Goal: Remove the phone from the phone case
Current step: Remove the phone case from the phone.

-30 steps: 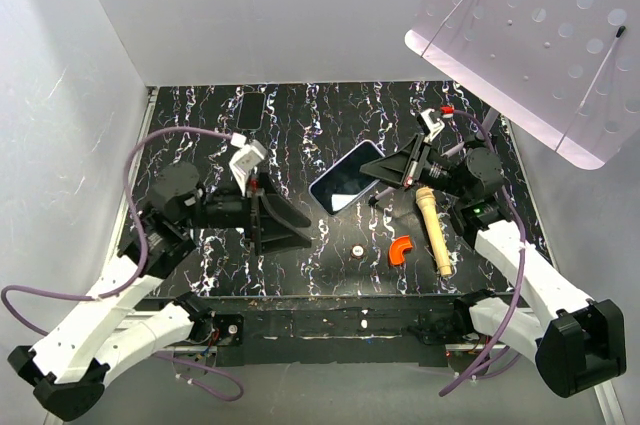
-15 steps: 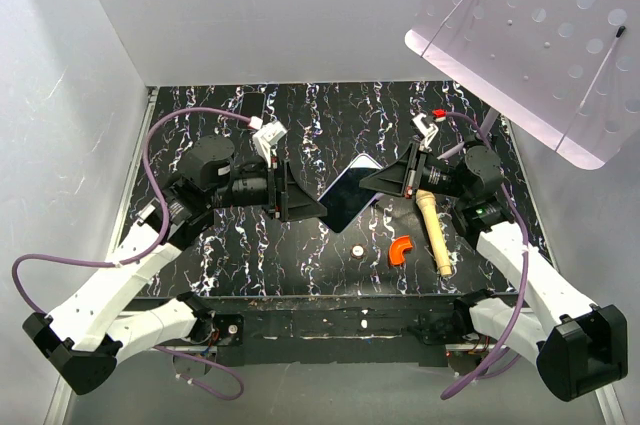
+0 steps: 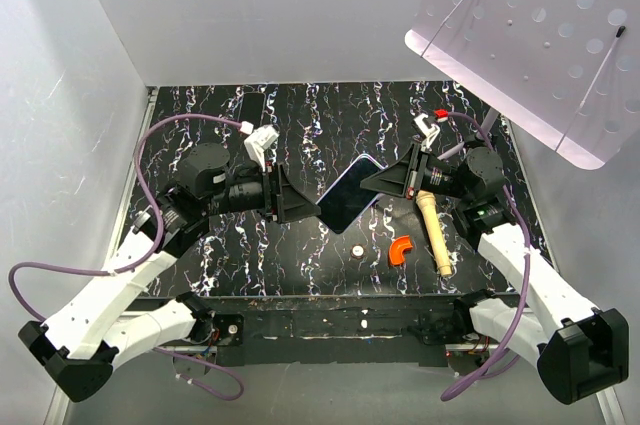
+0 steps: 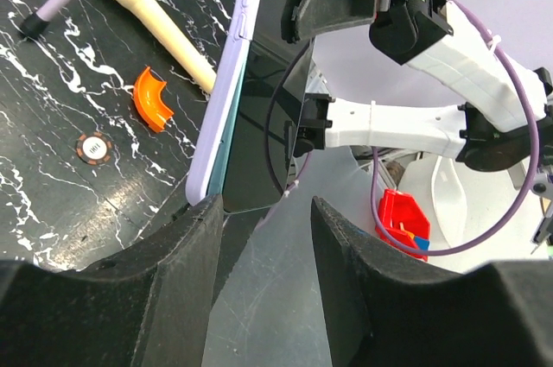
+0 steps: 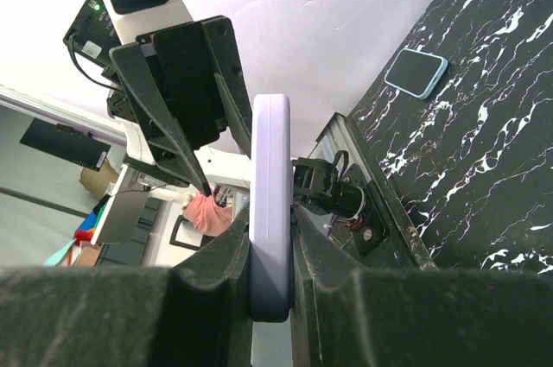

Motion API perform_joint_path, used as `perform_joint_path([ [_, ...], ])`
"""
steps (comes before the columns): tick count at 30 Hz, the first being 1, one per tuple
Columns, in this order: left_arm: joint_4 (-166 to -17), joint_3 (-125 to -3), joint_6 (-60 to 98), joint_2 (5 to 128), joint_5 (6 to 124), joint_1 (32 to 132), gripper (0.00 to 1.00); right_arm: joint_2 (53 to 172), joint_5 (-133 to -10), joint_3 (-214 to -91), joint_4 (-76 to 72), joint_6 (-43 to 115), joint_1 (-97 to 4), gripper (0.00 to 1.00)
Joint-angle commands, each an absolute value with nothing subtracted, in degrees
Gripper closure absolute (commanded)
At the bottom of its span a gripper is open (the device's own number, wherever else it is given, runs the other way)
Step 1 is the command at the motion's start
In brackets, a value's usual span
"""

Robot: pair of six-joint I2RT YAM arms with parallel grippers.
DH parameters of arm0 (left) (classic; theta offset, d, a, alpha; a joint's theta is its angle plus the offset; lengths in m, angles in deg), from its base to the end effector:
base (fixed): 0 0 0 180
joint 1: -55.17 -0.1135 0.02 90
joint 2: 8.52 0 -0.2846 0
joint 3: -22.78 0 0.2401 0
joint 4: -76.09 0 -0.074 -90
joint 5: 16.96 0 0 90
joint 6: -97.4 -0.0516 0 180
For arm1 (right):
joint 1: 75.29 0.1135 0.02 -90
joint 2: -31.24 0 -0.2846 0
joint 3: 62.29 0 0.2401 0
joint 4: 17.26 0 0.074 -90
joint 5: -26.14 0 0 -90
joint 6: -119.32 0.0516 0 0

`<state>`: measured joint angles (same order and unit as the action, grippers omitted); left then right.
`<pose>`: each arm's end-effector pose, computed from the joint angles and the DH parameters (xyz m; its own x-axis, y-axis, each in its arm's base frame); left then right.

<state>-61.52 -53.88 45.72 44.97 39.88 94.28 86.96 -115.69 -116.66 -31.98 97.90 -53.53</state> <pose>0.1235 -0.1368 0.3981 -0.7763 -0.0378 -0.6292 0.5704 0.3828 -0.7268 0.1733 0.1128 0.3675 -0.7962 0.3017 -0.5245 -0.5430 0.0263 0.8393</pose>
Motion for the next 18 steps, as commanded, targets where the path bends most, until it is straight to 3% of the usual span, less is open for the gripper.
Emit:
perform_joint_path([
  [1, -61.0, -53.5, 45.0, 43.0, 43.3, 94.1, 0.56, 85.0, -116.1, -118.7, -35.4, 98.3, -53.8, 0.99],
  [18, -67.6, -50.8, 48.7, 46.8, 36.0, 95.0, 0.59, 85.4, -116.2, -118.1, -37.9, 99.8, -53.6, 0.99],
])
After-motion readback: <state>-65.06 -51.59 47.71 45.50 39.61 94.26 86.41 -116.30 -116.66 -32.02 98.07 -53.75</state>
